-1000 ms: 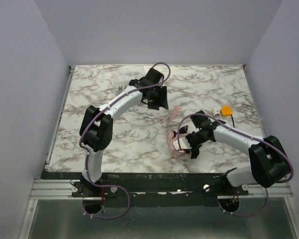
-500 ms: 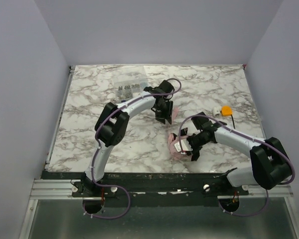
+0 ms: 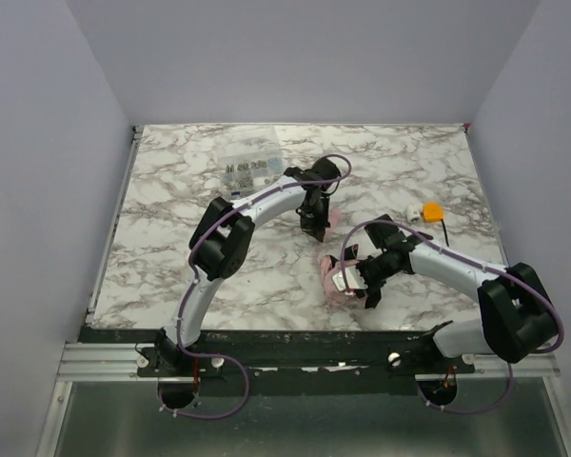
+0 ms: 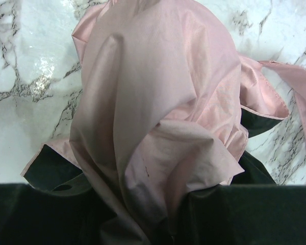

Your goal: Put away the umbrella

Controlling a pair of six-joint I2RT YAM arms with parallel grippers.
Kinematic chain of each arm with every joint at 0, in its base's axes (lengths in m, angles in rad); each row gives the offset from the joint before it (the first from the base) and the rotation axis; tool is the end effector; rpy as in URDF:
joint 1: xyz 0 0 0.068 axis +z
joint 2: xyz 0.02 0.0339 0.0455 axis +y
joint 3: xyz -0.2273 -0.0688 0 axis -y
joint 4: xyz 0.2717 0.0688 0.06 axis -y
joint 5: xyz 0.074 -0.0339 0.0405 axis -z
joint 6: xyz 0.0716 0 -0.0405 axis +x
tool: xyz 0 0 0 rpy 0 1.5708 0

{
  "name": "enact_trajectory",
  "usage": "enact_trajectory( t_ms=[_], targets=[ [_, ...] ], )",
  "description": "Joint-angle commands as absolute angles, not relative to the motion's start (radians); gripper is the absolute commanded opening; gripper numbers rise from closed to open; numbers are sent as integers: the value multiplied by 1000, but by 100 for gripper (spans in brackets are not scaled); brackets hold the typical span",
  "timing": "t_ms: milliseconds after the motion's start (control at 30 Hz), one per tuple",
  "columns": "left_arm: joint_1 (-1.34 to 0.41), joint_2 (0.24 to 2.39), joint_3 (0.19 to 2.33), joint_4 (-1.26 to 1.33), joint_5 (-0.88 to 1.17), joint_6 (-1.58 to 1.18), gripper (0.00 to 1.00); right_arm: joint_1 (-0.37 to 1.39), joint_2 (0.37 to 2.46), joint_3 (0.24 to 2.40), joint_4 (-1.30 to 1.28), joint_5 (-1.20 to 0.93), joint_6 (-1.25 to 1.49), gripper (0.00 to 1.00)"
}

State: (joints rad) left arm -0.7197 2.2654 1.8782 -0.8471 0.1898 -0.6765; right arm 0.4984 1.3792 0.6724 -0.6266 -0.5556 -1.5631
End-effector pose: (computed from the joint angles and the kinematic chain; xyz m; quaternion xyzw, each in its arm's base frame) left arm 0.3576 -0.3314 0.1049 0.0371 0.9809 -0.1787 0.0677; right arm 0.2050 0.1546 0.0748 -0.8357 0.4631 0.1768 0.2363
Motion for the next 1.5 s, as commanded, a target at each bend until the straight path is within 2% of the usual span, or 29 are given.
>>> enact_trajectory(
  t_ms=[0, 200, 467, 633, 867, 1100, 1200, 1300, 1367, 1400, 1467],
  targets=[
    [-690, 2218, 1951, -966, -43, -879, 0, 534, 1389, 651, -681, -542, -1516, 13],
    [-678, 2211, 1980, -926, -24, -1095, 0, 544, 1414, 700, -610, -531, -1411, 12],
    [-682, 2315, 2078, -968, -2, -1209, 0, 548, 1407, 682, -622, -493, -1387, 13],
    [-687, 2386, 2206, -1050, -4, -1221, 0, 548, 1488, 802, -733, -524, -1343, 13],
    [-686, 2385, 2202, -1070, -31, -1224, 0, 548, 1621, 845, -794, -486, -1254, 13],
    [-682, 2390, 2197, -1002, 56, -1193, 0, 548, 1690, 848, -807, -502, -1206, 13],
    [-666, 2351, 2187, -927, 99, -1146, 12, 548, 1753, 860, -803, -469, -1175, 13],
    [-641, 2293, 2191, -866, 129, -1076, 31, 548, 1799, 867, -803, -447, -1155, 13],
    [-618, 2238, 2181, -844, 113, -1033, 48, 548, 1801, 863, -797, -442, -1146, 13],
    [-605, 2199, 2169, -828, 96, -1011, 53, 548, 1801, 860, -793, -438, -1140, 13],
    [-574, 2117, 2109, -776, 73, -976, 56, 548, 1804, 858, -788, -434, -1132, 13]
  ],
)
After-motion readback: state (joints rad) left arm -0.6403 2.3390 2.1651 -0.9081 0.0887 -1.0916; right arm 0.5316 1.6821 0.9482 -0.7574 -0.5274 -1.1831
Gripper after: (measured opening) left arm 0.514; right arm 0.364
